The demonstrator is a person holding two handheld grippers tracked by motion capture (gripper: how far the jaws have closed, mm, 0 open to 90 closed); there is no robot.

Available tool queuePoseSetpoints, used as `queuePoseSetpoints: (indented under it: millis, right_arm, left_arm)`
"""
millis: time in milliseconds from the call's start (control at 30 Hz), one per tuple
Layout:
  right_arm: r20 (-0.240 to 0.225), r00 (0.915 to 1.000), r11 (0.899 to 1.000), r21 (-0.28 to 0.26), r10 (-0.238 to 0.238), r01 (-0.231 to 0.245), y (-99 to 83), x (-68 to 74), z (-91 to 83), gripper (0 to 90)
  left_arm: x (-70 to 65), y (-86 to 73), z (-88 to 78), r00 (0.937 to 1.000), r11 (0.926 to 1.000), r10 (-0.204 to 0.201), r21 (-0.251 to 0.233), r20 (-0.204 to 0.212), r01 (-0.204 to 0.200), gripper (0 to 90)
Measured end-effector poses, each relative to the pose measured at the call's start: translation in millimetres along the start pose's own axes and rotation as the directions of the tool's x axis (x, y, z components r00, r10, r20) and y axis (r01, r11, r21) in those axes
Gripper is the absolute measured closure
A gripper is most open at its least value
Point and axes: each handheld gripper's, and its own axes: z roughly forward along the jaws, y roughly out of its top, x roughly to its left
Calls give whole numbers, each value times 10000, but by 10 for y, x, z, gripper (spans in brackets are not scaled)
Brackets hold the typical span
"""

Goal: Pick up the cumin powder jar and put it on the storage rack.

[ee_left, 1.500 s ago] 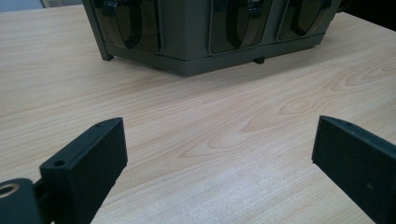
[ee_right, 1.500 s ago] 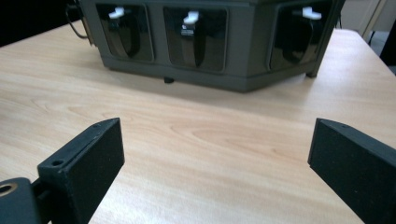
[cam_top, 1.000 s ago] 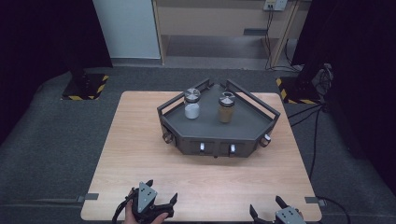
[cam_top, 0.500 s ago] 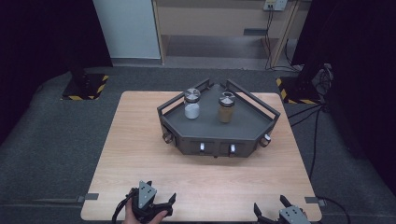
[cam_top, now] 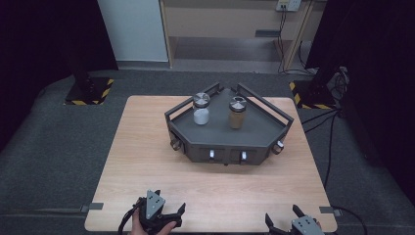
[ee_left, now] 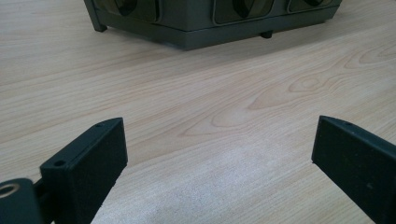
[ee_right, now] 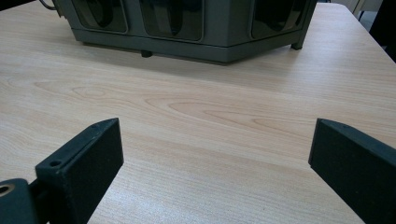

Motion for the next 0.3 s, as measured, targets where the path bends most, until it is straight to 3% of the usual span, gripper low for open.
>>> queuePoseSetpoints:
  millis: [300]
  right_arm:
    - [-33, 10000, 10000, -37, -82, 82, -2, 9, 0, 27]
  left_arm:
    - [-8, -7, -10, 10000, 9999, 25, -121, -9, -26, 20]
